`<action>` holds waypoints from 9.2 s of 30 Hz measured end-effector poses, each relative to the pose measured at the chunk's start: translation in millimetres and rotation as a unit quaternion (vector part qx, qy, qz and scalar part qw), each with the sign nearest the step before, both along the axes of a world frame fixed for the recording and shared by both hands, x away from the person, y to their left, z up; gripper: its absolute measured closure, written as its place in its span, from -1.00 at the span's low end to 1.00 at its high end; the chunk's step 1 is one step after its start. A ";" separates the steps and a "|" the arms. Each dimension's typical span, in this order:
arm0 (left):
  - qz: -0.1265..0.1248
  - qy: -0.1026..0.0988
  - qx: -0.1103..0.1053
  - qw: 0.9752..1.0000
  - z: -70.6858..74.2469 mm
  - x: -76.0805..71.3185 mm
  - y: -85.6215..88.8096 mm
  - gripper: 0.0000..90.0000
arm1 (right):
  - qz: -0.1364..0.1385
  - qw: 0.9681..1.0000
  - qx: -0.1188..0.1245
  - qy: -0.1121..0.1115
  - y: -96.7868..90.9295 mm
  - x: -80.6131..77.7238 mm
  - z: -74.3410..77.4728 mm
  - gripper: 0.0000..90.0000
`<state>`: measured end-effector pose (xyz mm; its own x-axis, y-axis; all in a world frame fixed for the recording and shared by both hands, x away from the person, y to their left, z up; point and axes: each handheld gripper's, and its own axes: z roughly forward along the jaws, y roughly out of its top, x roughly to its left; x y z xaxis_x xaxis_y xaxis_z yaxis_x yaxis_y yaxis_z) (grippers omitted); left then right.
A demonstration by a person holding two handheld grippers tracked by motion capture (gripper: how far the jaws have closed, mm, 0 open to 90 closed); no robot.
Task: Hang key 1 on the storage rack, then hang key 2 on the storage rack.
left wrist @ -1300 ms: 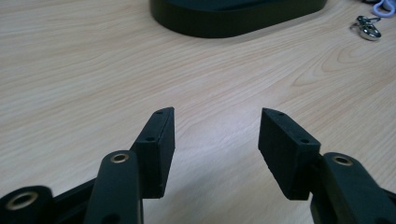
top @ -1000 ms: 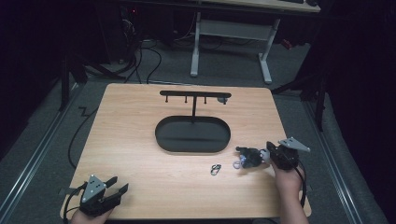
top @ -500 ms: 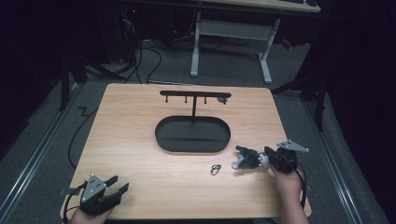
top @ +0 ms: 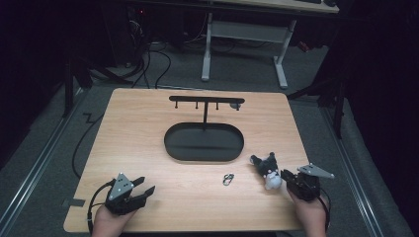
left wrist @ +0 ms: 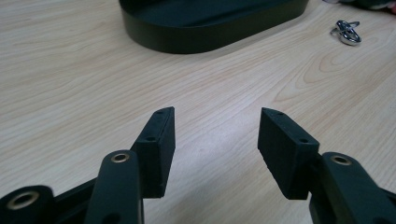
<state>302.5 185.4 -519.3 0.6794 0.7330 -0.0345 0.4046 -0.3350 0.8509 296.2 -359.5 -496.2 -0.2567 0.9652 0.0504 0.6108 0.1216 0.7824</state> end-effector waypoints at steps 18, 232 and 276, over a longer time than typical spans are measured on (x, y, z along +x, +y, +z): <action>0.001 0.000 0.000 1.000 -0.5 -0.2 4.6 0.04 | 0.021 0.999 0.041 -0.018 30.9 -6.8 12.1 -0.26; -0.054 0.013 0.017 0.998 -7.3 7.9 -16.0 -0.18 | 0.063 0.969 -0.027 0.237 114.4 117.9 86.4 -0.09; 0.004 0.026 -0.011 1.000 -5.2 0.7 6.3 -0.31 | 0.127 0.991 0.040 0.027 143.3 3.6 -9.2 1.00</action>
